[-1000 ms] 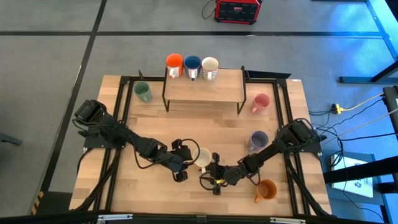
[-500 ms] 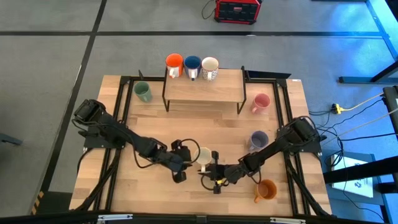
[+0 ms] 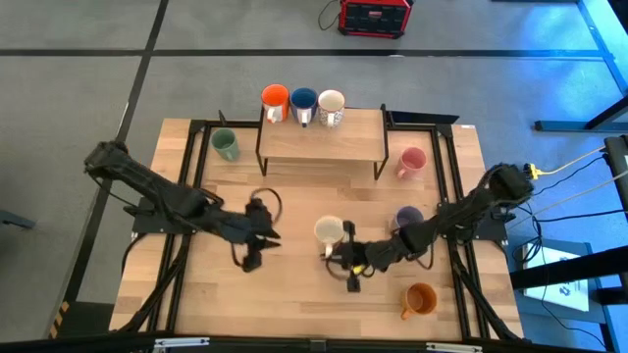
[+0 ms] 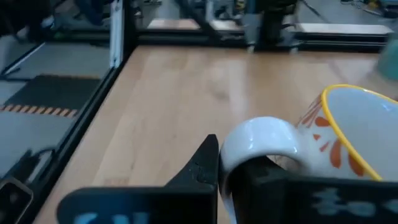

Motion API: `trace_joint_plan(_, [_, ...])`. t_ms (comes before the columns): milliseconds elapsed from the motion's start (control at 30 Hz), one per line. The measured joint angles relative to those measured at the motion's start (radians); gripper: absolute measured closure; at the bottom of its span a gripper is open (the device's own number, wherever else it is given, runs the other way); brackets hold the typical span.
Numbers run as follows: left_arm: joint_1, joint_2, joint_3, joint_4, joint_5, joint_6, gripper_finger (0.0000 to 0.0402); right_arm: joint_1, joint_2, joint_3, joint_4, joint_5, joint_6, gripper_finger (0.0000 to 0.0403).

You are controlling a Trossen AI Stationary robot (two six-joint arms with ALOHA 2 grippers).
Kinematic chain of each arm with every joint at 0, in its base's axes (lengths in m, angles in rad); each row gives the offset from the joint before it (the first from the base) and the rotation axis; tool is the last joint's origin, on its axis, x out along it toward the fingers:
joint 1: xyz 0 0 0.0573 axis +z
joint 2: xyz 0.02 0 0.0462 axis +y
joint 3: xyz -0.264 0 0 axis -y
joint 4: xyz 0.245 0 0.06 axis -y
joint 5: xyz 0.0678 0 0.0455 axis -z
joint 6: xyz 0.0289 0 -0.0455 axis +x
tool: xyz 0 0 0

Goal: Place coffee mugs
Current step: Put the orange pattern mug on the shelf

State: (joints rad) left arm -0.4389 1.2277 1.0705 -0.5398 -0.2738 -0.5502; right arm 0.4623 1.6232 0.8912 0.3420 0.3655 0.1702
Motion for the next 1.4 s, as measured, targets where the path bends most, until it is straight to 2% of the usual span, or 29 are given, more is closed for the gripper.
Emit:
trace_joint_plan(167, [0.055, -0.115, 0.000, -0.019, 0.015, 0.056, 0.0311, -0.098, -0.164, -0.001, -0.141, -0.030, 0.003, 0.0401])
trace_joint_plan(300, [0.116, -0.173, 0.000, -0.018, 0.032, 0.101, 0.0311, -0.200, -0.295, -0.001, -0.226, -0.097, -0.032, 0.0401])
trace_joint_plan(400, [0.166, -0.200, -0.001, -0.025, 0.028, 0.124, 0.0311, -0.300, -0.376, -0.001, -0.278, -0.178, -0.090, 0.0401])
trace_joint_plan(633, [0.288, -0.206, -0.001, -0.021, 0.021, 0.167, 0.0311, -0.607, -0.491, -0.001, -0.362, -0.473, -0.292, 0.0401])
trace_joint_plan(833, [0.349, -0.207, -0.001, -0.008, -0.010, 0.162, 0.0311, -0.885, -0.488, -0.001, -0.362, -0.752, -0.463, 0.0402])
trace_joint_plan(1067, [0.389, -0.207, -0.001, 0.009, -0.077, 0.163, 0.0311, -1.117, -0.454, -0.001, -0.346, -0.901, -0.648, 0.0402])
trace_joint_plan(1267, [0.439, -0.207, -0.001, 0.010, -0.079, 0.193, 0.0311, -1.239, -0.359, -0.001, -0.332, -1.036, -0.674, 0.0402])
trace_joint_plan(1400, [0.462, -0.206, -0.001, 0.010, -0.078, 0.214, 0.0311, -1.258, -0.278, -0.001, -0.303, -1.047, -0.675, 0.0402])
